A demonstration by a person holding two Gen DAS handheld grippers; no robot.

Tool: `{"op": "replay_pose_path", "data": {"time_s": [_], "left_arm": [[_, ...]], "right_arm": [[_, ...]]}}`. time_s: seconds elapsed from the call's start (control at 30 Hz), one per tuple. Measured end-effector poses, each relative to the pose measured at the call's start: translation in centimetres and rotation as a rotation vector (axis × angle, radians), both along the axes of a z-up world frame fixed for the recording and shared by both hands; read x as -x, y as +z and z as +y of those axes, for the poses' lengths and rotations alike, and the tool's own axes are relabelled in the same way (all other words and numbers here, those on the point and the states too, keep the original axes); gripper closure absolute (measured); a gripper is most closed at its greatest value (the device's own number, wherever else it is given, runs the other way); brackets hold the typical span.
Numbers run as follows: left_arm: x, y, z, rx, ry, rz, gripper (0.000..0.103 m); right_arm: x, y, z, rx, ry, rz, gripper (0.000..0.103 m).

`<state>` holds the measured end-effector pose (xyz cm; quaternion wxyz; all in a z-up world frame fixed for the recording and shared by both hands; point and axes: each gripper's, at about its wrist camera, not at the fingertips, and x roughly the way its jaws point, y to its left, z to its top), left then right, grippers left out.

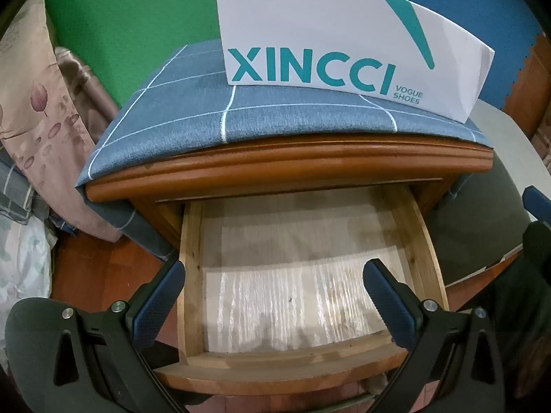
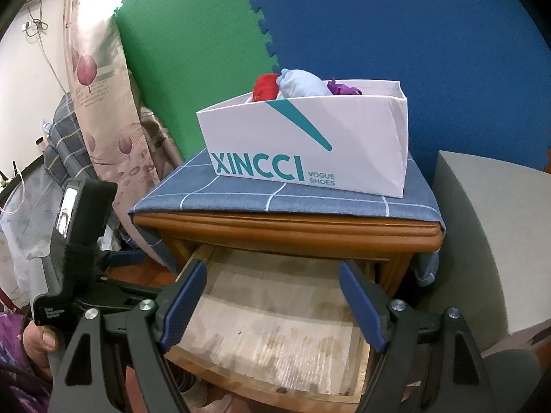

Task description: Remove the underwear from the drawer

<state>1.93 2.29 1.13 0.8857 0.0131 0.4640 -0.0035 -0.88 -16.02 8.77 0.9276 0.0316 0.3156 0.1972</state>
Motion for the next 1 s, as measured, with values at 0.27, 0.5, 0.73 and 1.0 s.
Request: {"op": "replay_pose_path", "data": {"time_s": [0.27,0.5,0.73,1.0], "left_arm": [[-0.14,-0.09,0.07,0.006,0.001,0.008,0.000],[-0.21,-0.16,0.05,0.005,0.000,0.011,0.000],[-0.24,-0.16,-0.01,0.007,0.000,0.012,0.000],[-0.32,-0.31,0.01,0.010,-0.003,0.021,0.000]], "right_arm": [[-0.13,-0.14,0.09,0.000,0.008,0.008,0.022],[-0.17,-0.25,0.22,-0.001,0.013,0.015,0.022],[-0.33,-0.33,0.31,-0.002,0.017,0.020,0.022],[-0.24,-0.47,0.31,-0.002,0.018,0.025,0.022]]}}
